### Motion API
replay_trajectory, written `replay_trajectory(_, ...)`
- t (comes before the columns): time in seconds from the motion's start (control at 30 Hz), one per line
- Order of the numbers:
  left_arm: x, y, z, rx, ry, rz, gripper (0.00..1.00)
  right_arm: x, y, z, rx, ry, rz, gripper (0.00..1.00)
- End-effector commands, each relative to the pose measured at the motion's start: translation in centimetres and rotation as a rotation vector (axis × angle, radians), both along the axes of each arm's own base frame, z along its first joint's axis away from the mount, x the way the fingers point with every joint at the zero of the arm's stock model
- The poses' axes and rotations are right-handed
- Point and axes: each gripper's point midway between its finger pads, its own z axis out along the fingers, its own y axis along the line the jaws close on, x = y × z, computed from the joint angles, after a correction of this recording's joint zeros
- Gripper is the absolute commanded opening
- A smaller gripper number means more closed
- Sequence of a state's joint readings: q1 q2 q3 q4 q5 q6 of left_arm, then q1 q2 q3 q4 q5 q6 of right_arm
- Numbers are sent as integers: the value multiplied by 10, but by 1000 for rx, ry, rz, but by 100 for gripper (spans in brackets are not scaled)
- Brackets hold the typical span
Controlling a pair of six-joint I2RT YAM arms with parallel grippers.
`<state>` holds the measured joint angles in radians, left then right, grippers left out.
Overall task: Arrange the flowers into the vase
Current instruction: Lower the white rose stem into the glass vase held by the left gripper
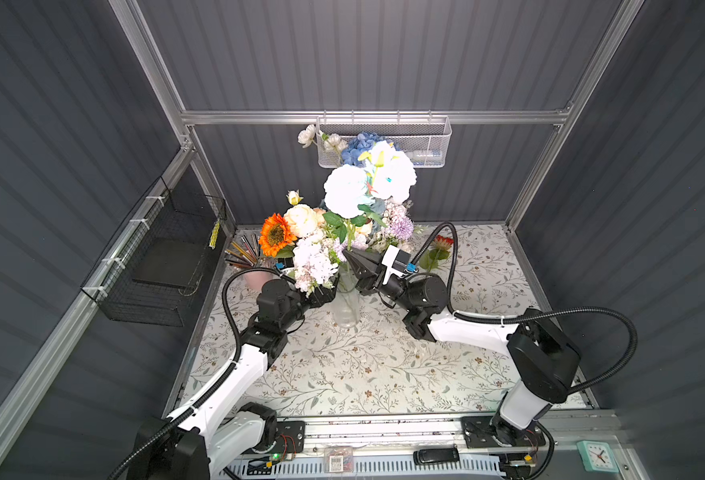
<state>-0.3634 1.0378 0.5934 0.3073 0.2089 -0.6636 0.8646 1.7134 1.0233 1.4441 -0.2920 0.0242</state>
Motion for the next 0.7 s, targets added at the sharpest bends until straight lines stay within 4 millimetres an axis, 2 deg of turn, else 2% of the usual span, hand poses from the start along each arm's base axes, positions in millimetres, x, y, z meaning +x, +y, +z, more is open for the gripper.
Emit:
replay_trajectory(0.0, -2, 3, 3, 2, -10, 7, 100, 1, 2, 5, 16, -45, 1, 3)
replay_trajectory(0.3, -3, 3, 3, 8, -13, 4, 100, 15, 13, -38, -42, 58, 3, 5)
replay_trajectory(0.67, -1, 2, 5, 11, -21, 3, 100, 18, -1, -93, -115, 197, -41, 8)
